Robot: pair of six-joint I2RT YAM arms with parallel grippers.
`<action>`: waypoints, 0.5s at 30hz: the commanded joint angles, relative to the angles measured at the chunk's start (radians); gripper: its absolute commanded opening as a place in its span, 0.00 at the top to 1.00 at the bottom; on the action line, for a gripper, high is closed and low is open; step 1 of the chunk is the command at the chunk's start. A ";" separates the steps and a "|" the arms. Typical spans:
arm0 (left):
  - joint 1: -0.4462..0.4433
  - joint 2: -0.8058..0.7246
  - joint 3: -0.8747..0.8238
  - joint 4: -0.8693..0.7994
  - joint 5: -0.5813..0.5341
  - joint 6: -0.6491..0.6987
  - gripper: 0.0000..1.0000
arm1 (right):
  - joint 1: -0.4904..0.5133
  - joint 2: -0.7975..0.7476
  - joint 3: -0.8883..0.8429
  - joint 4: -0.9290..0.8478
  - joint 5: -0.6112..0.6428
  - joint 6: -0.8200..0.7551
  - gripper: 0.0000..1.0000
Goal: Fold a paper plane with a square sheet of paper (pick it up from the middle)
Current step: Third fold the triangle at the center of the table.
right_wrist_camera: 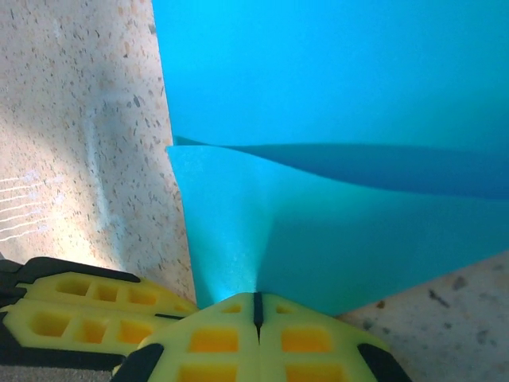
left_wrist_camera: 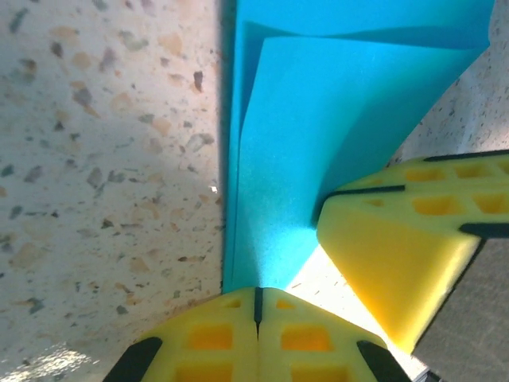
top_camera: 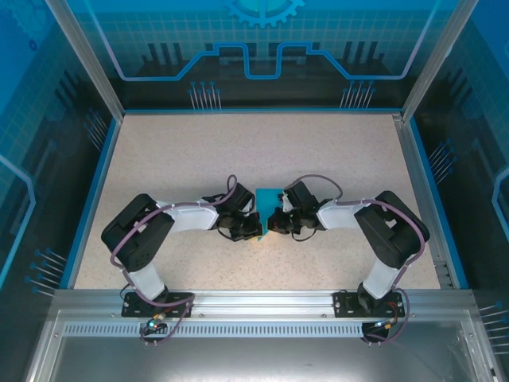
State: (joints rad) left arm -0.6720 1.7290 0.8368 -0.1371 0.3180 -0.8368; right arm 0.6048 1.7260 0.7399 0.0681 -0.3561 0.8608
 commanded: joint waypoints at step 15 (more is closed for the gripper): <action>-0.004 0.047 0.002 -0.151 -0.061 0.024 1.00 | -0.099 -0.111 0.031 -0.094 0.123 -0.147 1.00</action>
State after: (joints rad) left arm -0.6724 1.7367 0.8505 -0.1516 0.3141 -0.8322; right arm 0.4835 1.6871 0.7483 0.0250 -0.3050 0.7475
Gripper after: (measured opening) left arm 0.050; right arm 0.042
